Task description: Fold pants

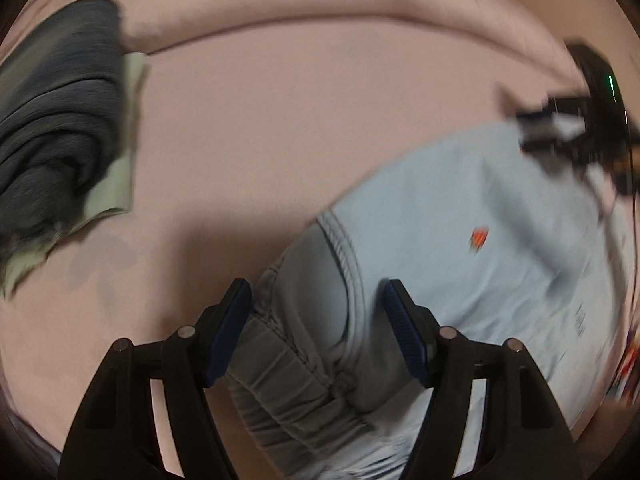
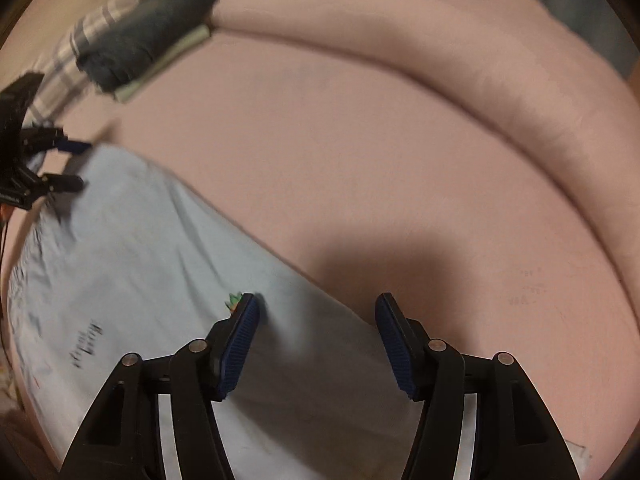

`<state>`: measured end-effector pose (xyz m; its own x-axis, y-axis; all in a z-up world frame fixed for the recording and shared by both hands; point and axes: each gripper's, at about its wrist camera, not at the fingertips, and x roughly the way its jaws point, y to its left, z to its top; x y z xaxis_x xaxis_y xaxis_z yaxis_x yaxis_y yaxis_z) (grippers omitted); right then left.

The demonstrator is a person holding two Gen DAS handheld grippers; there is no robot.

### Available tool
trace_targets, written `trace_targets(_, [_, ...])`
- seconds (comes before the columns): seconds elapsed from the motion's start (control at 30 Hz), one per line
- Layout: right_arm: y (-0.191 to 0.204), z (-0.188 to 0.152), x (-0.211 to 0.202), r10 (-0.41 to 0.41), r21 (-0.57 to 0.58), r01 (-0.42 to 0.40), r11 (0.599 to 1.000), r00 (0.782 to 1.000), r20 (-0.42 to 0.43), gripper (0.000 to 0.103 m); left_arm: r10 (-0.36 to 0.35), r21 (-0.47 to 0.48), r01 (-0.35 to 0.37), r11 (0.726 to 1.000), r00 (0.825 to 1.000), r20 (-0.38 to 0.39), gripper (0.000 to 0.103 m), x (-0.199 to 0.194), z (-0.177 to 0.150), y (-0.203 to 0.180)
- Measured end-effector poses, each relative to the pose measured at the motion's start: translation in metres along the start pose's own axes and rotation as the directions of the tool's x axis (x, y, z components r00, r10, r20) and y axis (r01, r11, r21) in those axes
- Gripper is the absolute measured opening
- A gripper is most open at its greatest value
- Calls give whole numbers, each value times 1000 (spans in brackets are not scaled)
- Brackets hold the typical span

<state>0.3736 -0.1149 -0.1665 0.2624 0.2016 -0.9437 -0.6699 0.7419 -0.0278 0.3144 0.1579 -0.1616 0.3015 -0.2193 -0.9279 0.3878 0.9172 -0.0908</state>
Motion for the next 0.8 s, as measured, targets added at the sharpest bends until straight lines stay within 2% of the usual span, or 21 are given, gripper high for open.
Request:
trace_targets(0.07, [4,0,4,-8,-8,8,1000,1000,-11,60,-4,31,5,1000,1000,-18,64,4,4,-1])
trace_targets(0.1, [7,-1,4,-8,-6,8,1000,1000,-18,57,-10,28,11,1000,1000,-24,52,5,7,0])
trace_targets(0.13, [10,0,4,-4,-11,4,1000,1000,-27,44,-16,31,17,999,1000,-27,47,5,9,-1])
trace_targets(0.17, [15,1,4,-7,-26,6,1000,999,-33,26,-23,35,23,999,1000,-20,38,5,11,-3])
trace_targets(0.2, [20,1,3,-20,-56,18,998,999,-39,17,-28,43,28,999,1000,-8,25,5,16,-4])
trace_targets(0.23, [27,1,0,-22,-85,19,996,999,-40,12,-26,43,26,999,1000,1,24,4,18,-6])
trace_targets(0.33, [40,4,-6,-93,-142,89,986,995,-22,10,13,14,-14,1000,998,58,14,0,21,-5])
trace_targets(0.4, [34,11,-7,-123,-80,124,989,992,20,9,15,-52,-12,999,999,52,16,7,23,4])
trace_targets(0.43, [30,12,-4,-109,-40,109,993,994,15,9,3,-72,0,997,999,42,17,12,23,4])
trace_targets(0.5, [33,10,12,-116,-27,115,993,993,-34,9,43,-22,-42,999,998,52,21,11,26,-8])
trace_targets(0.57, [42,9,13,-149,-60,148,987,989,-22,10,61,-9,-60,998,997,52,29,7,29,-13])
trace_targets(0.6, [44,7,8,-138,-65,137,988,990,-15,12,71,-13,-71,997,996,55,40,5,32,-13])
trace_targets(0.63, [43,8,4,-120,-62,119,991,993,-12,17,68,-16,-67,998,996,59,54,4,34,-15])
trace_targets(0.67, [42,8,0,-103,-55,103,993,995,-4,29,67,-21,-66,998,996,65,59,4,37,-16])
trace_targets(0.7, [40,9,-4,-92,-43,92,995,996,2,37,71,-23,-69,997,995,68,63,5,40,-17])
trace_targets(0.73, [38,9,-5,-93,-30,94,995,996,5,52,57,-24,-55,998,996,63,63,9,44,-19])
trace_targets(0.77, [36,9,-5,-100,-16,100,995,995,5,57,37,-26,-36,999,998,46,63,13,48,-16])
trace_targets(0.8, [35,9,-1,-91,0,91,996,996,-1,57,35,-27,-34,999,999,20,63,22,53,-4])
